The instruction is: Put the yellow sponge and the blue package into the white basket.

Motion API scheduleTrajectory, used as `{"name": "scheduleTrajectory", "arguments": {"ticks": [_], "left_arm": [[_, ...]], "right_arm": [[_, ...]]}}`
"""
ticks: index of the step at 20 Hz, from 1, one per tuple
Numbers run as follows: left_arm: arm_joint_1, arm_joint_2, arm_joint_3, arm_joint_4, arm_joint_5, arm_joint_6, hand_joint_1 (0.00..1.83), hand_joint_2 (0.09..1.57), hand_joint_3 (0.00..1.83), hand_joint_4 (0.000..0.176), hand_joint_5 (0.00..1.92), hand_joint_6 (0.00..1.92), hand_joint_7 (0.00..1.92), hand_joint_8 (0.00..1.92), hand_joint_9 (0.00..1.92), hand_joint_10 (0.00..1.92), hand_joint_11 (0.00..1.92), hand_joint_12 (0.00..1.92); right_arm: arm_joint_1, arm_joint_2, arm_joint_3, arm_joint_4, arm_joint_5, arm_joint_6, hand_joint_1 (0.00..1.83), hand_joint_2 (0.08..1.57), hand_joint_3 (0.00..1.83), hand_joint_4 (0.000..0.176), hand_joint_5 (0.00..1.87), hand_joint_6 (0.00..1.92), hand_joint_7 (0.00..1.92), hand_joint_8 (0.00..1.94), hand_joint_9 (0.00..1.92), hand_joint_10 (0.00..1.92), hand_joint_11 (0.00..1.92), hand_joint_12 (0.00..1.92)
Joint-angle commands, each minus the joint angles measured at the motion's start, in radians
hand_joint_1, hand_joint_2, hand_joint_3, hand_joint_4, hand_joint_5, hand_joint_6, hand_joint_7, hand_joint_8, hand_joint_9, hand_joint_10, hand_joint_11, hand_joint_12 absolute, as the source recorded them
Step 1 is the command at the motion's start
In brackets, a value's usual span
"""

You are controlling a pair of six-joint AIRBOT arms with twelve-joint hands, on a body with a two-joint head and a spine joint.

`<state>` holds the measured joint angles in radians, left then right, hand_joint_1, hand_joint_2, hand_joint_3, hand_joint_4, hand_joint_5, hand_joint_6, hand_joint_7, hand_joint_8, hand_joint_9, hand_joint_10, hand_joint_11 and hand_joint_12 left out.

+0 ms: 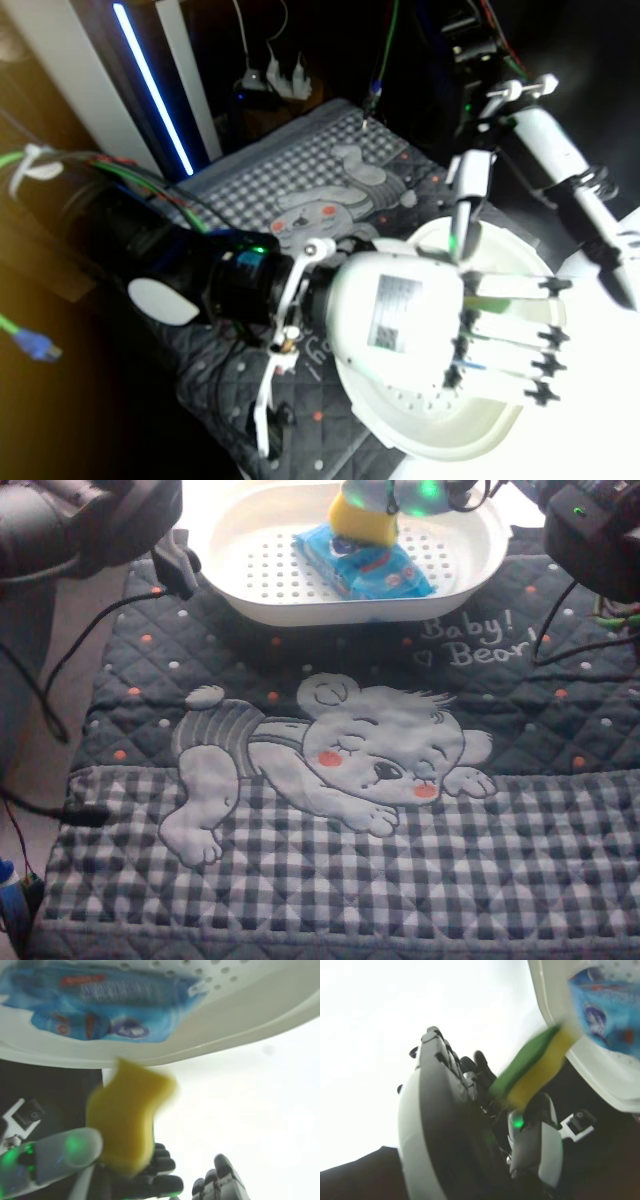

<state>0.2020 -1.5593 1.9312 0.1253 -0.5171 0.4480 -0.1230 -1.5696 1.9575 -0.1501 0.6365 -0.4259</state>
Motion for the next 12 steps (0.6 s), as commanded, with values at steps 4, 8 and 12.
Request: {"name": "scheduleTrajectory", "arguments": {"ticks": [4, 8, 12], "left_arm": [[0.062, 0.128, -0.155, -0.085, -0.246, 0.06, 1.04, 0.97, 0.01, 0.176, 0.0, 0.0, 0.0, 0.0, 0.0, 0.0, 0.0, 0.0], [0.242, 0.33, -0.405, -0.145, -0.511, 0.108, 0.83, 0.99, 0.01, 0.176, 0.0, 0.0, 0.0, 0.0, 0.0, 0.0, 0.0, 0.0], [0.453, 0.502, -0.634, -0.236, -0.737, 0.203, 0.54, 1.05, 0.03, 0.176, 0.0, 0.0, 0.0, 0.0, 0.0, 0.0, 0.0, 0.0]], "right_arm": [[-0.028, 0.145, -0.151, 0.033, 0.278, 0.009, 0.63, 0.99, 0.0, 0.176, 0.07, 0.01, 0.0, 0.0, 0.0, 0.0, 0.0, 0.0], [-0.189, 0.3, -0.352, 0.072, 0.531, 0.009, 0.54, 0.97, 0.0, 0.176, 0.1, 0.01, 0.02, 0.01, 0.0, 0.0, 0.03, 0.01], [-0.363, 0.418, -0.5, 0.11, 0.676, 0.009, 0.8, 1.02, 0.0, 0.176, 0.14, 0.01, 0.08, 0.01, 0.0, 0.0, 0.0, 0.0]]}}
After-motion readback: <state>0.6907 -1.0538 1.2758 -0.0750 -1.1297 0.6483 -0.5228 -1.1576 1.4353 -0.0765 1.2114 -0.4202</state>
